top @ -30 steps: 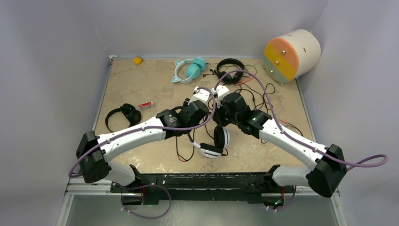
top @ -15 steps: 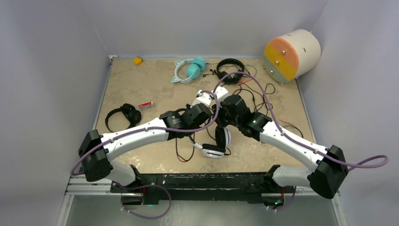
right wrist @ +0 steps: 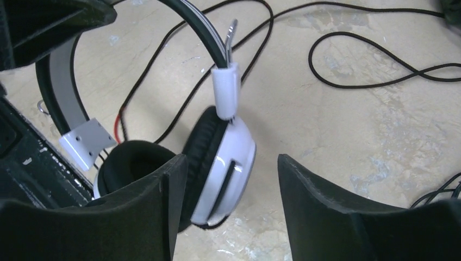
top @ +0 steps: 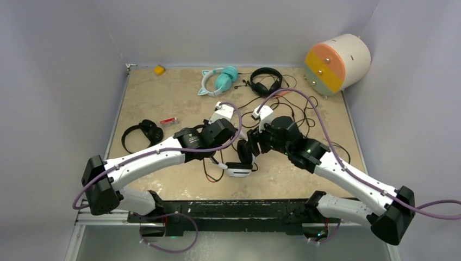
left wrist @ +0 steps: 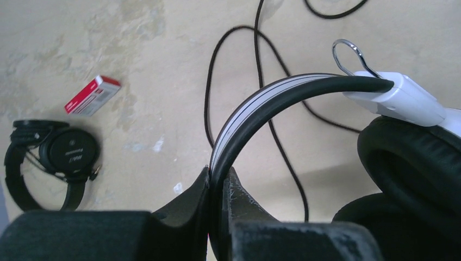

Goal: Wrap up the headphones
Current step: Pick up the headphones from the center of the board, then wrap the headphones cable around the headphones.

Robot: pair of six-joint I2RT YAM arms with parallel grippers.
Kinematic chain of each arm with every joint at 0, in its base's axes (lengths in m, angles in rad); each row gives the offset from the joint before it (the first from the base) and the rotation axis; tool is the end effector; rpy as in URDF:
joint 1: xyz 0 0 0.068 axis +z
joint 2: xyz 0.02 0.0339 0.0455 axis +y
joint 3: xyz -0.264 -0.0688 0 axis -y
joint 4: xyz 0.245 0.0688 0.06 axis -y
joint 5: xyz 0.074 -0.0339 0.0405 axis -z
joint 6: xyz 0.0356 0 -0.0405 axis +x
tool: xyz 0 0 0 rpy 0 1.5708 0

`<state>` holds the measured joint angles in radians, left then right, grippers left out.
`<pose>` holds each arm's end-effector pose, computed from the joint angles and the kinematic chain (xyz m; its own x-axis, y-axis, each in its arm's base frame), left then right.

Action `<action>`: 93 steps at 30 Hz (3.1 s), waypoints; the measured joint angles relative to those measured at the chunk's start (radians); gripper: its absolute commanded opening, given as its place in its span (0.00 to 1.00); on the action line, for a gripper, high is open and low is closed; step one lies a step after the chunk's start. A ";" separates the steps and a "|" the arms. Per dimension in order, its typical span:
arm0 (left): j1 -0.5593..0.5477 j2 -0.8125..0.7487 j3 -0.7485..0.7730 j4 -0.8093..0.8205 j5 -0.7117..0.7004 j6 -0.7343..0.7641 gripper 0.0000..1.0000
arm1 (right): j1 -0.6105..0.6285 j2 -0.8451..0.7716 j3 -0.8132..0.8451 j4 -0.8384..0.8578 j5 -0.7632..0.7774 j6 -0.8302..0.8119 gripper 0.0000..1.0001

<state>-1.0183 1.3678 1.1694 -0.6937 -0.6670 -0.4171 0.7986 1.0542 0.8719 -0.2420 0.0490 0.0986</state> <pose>0.1672 -0.2292 0.3032 -0.5619 0.3048 -0.7690 0.2596 0.9476 0.1859 0.1696 0.1716 0.3125 -0.3532 -0.2217 -0.9089 -0.6528 0.7543 0.0696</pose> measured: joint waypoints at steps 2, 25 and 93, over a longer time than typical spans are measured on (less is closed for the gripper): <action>0.009 -0.010 -0.008 -0.032 -0.014 -0.030 0.00 | 0.000 -0.028 -0.008 -0.005 -0.006 0.015 0.70; 0.476 -0.322 0.125 -0.224 0.428 -0.191 0.00 | 0.000 -0.359 -0.354 0.195 0.059 0.129 0.91; 0.277 -0.139 0.016 -0.062 0.298 0.062 0.00 | 0.002 -0.092 0.225 -0.014 -0.190 -0.155 0.00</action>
<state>-0.7410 1.2285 1.1854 -0.7559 -0.3691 -0.3553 0.8001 0.9619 1.0966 -0.2558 -0.1413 -0.0566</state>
